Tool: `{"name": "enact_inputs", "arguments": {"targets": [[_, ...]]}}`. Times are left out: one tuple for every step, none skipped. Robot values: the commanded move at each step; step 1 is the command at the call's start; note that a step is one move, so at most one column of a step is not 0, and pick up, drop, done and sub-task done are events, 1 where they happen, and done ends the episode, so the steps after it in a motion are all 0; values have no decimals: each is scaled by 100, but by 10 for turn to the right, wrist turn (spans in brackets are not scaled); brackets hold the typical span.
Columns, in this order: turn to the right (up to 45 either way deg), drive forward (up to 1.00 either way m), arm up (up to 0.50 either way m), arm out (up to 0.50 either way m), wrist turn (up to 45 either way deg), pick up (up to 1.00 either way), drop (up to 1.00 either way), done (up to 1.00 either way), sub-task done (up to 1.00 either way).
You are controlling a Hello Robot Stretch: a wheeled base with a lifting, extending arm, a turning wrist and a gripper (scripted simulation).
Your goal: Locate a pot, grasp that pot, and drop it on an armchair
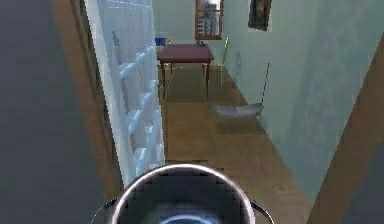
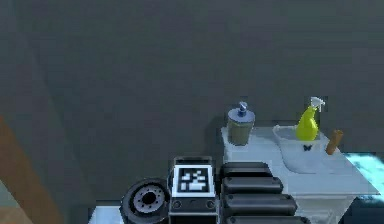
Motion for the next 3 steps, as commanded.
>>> {"name": "enact_inputs", "arguments": {"targets": [[0,45,0,0,0,0,0,0,0],[30,0,0,0,0,0,0,0,0],[0,100,0,0,0,0,0,0,0]]}}
